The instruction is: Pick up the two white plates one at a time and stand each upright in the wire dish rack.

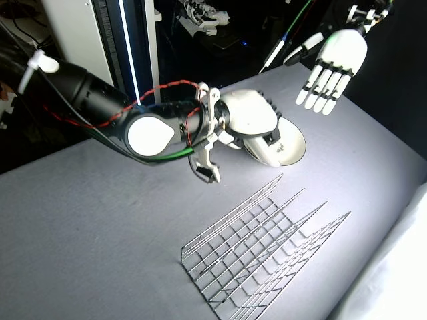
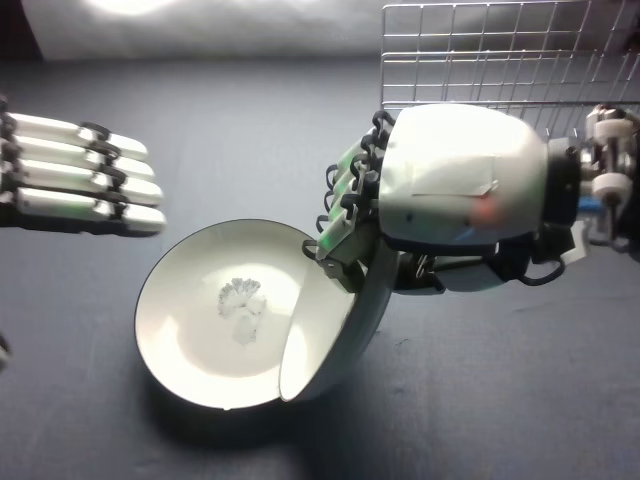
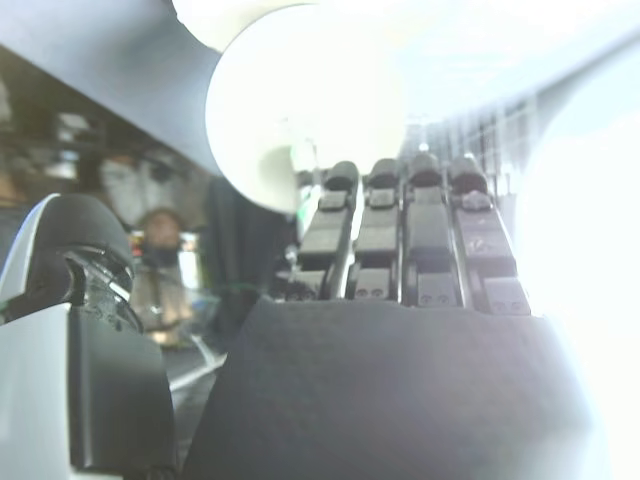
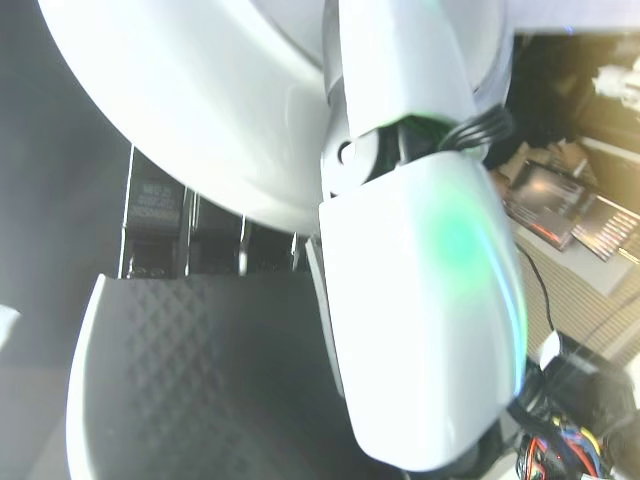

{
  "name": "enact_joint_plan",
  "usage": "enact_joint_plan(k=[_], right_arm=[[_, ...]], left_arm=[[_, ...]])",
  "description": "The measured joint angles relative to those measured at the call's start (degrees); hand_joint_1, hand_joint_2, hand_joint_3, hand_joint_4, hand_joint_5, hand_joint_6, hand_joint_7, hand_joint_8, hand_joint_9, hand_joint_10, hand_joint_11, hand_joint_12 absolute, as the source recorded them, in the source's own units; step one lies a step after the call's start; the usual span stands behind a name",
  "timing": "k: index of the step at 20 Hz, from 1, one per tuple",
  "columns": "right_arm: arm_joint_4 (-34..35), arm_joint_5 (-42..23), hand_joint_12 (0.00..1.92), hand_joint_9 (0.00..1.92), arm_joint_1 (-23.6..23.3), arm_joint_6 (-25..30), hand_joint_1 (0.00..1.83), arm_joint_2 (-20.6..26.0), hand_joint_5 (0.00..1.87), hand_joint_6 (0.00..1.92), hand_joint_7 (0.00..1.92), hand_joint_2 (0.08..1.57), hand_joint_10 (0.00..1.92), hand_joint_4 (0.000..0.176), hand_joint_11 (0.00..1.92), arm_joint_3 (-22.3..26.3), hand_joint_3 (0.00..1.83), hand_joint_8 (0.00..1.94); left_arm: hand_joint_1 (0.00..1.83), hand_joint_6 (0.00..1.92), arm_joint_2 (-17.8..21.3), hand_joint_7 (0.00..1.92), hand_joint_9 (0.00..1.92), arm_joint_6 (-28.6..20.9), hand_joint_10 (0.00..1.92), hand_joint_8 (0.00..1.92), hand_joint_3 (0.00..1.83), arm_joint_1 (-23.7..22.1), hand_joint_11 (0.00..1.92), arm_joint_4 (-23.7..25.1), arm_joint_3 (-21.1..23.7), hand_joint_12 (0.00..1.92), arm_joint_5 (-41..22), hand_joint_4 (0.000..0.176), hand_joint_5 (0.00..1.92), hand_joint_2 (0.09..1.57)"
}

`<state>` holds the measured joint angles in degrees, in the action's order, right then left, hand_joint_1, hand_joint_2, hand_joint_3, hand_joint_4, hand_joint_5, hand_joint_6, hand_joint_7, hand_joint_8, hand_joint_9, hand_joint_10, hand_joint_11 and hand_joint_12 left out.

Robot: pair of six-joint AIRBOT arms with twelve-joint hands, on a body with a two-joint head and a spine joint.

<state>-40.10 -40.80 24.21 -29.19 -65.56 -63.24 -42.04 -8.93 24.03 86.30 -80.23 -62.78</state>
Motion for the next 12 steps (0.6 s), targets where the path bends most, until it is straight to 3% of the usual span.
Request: enact_joint_plan(k=[1,2,4,12], right_arm=[[0.3,0.1,1.46,1.05,-0.5,0.0,1.48,0.9,0.99,0.85,1.07,1.07,0.98,0.0,0.9,1.0,0.0,0.72],[1.9,0.5,1.37,1.06,-0.9,0.0,1.41,2.0,1.01,0.82,1.09,1.06,1.04,0.0,0.93,2.3,0.0,0.75],[3.6,1.1,1.49,1.02,-1.7,-0.1,1.49,3.3,0.99,0.84,1.05,1.07,0.95,0.0,0.9,3.4,0.0,0.77],[15.0,3.0,1.47,1.04,-5.9,0.0,1.5,6.1,0.99,0.84,1.07,1.06,0.9,0.0,0.92,5.1,0.0,0.74]], left_arm=[[0.0,0.0,0.8,0.0,0.0,-0.2,0.0,0.0,0.0,-0.6,0.0,0.0,0.1,0.0,-0.2,0.0,0.0,1.05],[0.0,0.0,1.8,0.0,0.0,-1.1,0.0,0.0,0.0,-1.7,0.0,-0.1,0.1,0.0,-0.3,0.0,0.0,1.05],[0.0,0.0,2.6,0.0,0.0,-2.8,0.0,0.0,0.0,-3.0,0.0,0.0,-0.2,0.0,-0.3,0.0,0.0,1.06],[0.0,0.0,3.0,0.0,0.0,-4.3,0.0,0.0,0.0,-5.2,0.0,2.1,-3.1,0.0,-1.1,0.0,0.0,1.05]])
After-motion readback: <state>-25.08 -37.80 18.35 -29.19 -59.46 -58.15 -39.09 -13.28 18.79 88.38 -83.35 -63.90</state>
